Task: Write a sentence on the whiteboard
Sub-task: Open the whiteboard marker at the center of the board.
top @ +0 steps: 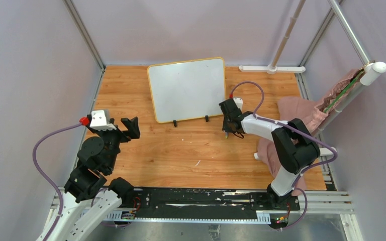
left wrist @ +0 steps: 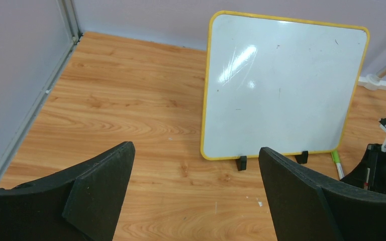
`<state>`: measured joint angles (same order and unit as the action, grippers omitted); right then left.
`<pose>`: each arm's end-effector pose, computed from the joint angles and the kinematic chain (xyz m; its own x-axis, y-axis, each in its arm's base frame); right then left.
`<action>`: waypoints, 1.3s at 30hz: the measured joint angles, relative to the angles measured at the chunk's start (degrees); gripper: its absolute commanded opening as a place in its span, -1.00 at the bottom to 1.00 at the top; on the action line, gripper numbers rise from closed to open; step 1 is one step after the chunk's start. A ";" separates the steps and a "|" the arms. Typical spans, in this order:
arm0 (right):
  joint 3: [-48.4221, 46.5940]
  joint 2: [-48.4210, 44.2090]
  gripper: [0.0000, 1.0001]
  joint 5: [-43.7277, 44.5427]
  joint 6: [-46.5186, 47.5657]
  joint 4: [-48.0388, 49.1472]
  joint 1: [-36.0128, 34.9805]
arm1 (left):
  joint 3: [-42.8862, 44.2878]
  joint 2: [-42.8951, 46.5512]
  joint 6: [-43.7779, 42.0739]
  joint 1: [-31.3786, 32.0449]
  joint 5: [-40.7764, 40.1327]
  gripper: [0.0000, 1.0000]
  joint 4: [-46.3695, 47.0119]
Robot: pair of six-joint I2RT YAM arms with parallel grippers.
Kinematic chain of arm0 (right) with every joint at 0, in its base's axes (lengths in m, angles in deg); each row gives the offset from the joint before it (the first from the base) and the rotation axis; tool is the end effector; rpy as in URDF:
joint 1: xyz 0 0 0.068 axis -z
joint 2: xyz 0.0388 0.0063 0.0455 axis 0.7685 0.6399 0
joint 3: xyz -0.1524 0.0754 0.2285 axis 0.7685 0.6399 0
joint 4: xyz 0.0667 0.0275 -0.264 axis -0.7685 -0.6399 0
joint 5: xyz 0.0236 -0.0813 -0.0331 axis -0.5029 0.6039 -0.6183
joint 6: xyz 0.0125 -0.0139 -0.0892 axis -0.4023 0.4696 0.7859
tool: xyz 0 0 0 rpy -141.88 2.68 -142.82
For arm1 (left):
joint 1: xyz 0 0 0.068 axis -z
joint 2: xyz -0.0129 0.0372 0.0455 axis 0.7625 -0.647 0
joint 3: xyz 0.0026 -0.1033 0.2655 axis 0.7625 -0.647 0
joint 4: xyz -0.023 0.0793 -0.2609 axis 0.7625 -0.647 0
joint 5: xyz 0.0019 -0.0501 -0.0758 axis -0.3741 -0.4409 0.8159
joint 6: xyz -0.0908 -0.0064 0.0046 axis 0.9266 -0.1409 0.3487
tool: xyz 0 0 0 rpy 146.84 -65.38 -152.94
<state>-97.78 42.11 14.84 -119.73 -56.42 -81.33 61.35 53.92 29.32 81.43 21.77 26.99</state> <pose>0.3368 0.1796 0.1346 -0.7720 0.1575 -0.6158 0.0644 0.9832 0.1708 0.1245 -0.0273 0.3540 -0.0374 -0.2188 -0.9750 0.0021 0.9757 -0.2191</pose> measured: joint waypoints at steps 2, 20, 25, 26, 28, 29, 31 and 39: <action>0.52 -0.31 -1.00 0.00 0.17 0.61 0.00 | 0.00 0.00 0.00 0.00 -0.02 1.00 0.00; 10.40 -33.57 -1.00 -6.78 8.09 -4.98 -5.03 | -3.15 -0.31 0.11 0.00 7.67 1.00 4.37; 13.29 -44.83 -1.00 -15.67 11.72 -4.11 -9.33 | -3.10 -0.79 1.14 0.00 11.08 1.00 5.88; 13.66 -47.47 -1.00 -17.62 12.33 -3.80 -10.10 | -3.08 -0.90 1.46 0.00 13.07 1.00 6.62; 13.73 -51.19 -1.00 -20.70 13.25 -3.15 -10.93 | -2.97 -1.27 2.64 0.00 17.11 1.00 8.24; 13.73 -53.09 -1.00 -22.77 13.70 -2.54 -11.30 | -2.89 -1.62 3.34 0.00 18.78 1.00 9.11; 13.73 -55.60 -1.00 -25.66 14.03 -1.44 -11.61 | -2.69 -3.08 5.44 0.00 23.61 1.00 11.80; 14.36 -58.53 -1.00 -35.85 13.66 4.37 -13.27 | -2.51 -16.52 19.17 0.00 42.84 1.00 27.23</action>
<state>-83.42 -16.42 -21.00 -106.07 -52.05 -94.60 58.83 37.39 48.49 81.43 64.61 54.23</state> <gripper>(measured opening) 0.037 0.997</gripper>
